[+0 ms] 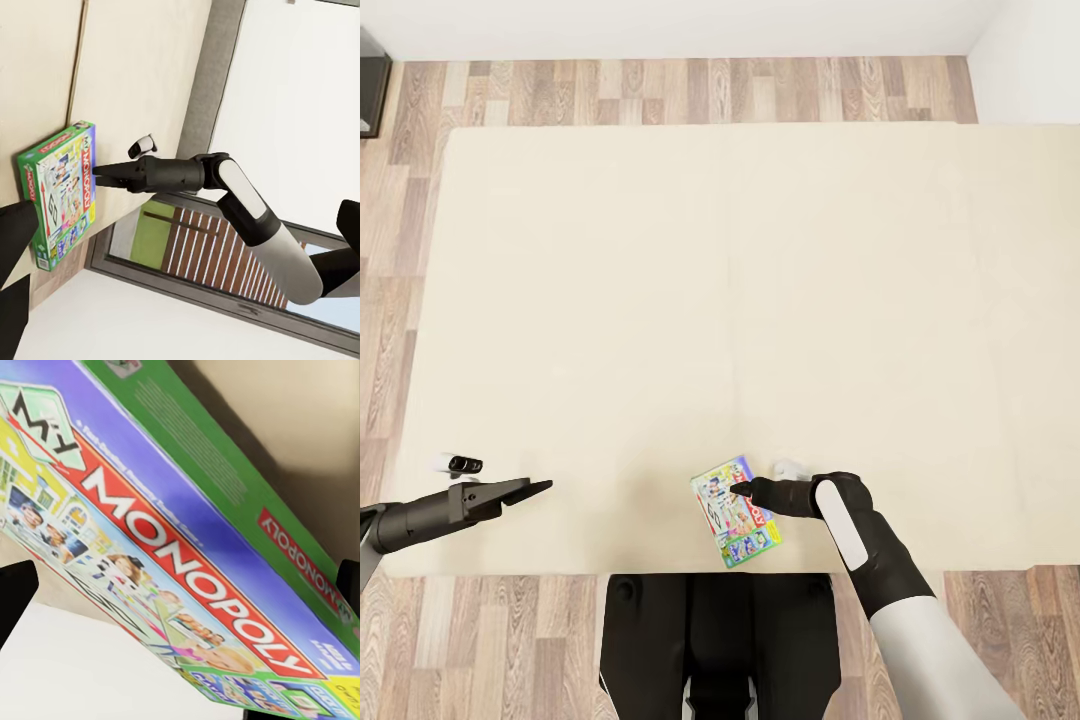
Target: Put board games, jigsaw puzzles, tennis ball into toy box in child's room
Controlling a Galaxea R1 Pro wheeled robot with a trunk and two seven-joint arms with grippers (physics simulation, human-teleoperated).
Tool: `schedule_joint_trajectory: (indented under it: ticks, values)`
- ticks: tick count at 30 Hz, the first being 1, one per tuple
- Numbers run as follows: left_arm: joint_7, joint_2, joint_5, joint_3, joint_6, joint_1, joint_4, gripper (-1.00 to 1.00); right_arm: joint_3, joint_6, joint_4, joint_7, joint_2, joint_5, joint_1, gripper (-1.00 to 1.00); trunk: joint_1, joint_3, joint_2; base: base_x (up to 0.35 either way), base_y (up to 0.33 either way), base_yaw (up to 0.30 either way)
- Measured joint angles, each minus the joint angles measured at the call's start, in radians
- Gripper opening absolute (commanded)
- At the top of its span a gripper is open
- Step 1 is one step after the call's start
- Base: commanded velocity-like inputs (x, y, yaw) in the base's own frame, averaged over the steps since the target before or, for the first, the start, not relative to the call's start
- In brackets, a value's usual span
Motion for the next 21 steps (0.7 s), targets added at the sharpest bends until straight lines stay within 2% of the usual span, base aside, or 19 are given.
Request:
schedule_joint_trajectory:
  ticks: [21]
  values:
    - [0.001, 0.0, 0.0, -0.001, 0.0, 0.0, 0.0, 1.0, 0.0, 0.0, 0.001, 0.0, 0.0, 0.0, 0.0, 1.0, 0.0, 0.0, 0.0, 0.0, 0.052, 0.0]
